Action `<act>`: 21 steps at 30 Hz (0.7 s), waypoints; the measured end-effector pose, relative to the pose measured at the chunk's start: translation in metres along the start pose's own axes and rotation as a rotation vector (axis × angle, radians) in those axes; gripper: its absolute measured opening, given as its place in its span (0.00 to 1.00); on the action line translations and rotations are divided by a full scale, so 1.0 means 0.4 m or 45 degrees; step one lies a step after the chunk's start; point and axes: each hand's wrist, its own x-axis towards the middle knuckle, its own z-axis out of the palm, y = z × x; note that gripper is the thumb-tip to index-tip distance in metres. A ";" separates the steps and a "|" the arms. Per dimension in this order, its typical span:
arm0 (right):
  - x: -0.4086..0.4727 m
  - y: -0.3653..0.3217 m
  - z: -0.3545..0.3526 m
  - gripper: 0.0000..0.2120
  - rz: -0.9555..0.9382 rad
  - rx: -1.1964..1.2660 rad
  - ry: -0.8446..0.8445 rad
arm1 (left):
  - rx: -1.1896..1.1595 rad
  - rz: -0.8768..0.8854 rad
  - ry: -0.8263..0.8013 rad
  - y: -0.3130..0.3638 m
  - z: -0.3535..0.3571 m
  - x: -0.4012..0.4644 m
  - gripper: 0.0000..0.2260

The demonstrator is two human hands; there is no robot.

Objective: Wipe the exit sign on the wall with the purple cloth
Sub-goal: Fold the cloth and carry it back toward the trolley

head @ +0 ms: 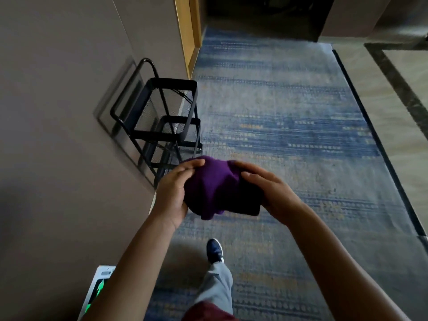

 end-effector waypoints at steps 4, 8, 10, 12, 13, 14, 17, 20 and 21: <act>0.178 -0.062 -0.064 0.22 0.079 -0.103 -0.005 | -0.080 -0.118 -0.086 0.015 0.003 0.184 0.13; 0.361 -0.156 -0.091 0.18 0.088 -0.241 0.114 | 0.125 -0.138 -0.155 0.062 0.011 0.354 0.16; 0.451 -0.197 -0.103 0.16 0.080 -0.260 0.124 | 0.241 -0.117 -0.159 0.086 0.006 0.430 0.20; 0.545 -0.232 -0.112 0.16 0.088 -0.240 0.076 | 0.305 -0.088 -0.102 0.103 -0.001 0.499 0.20; 0.595 -0.248 -0.114 0.16 0.102 -0.237 0.043 | 0.321 -0.065 -0.051 0.105 -0.006 0.532 0.19; 0.645 -0.259 -0.117 0.15 0.116 -0.244 0.012 | 0.335 -0.044 0.007 0.102 -0.013 0.563 0.18; 0.804 -0.277 -0.122 0.14 0.112 -0.308 -0.074 | 0.417 0.056 0.177 0.089 -0.038 0.648 0.18; 0.979 -0.279 -0.122 0.13 0.098 -0.467 -0.253 | 0.538 0.146 0.386 0.077 -0.051 0.723 0.16; 1.038 -0.275 -0.120 0.12 0.108 -0.511 -0.303 | 0.565 0.137 0.476 0.068 -0.055 0.747 0.15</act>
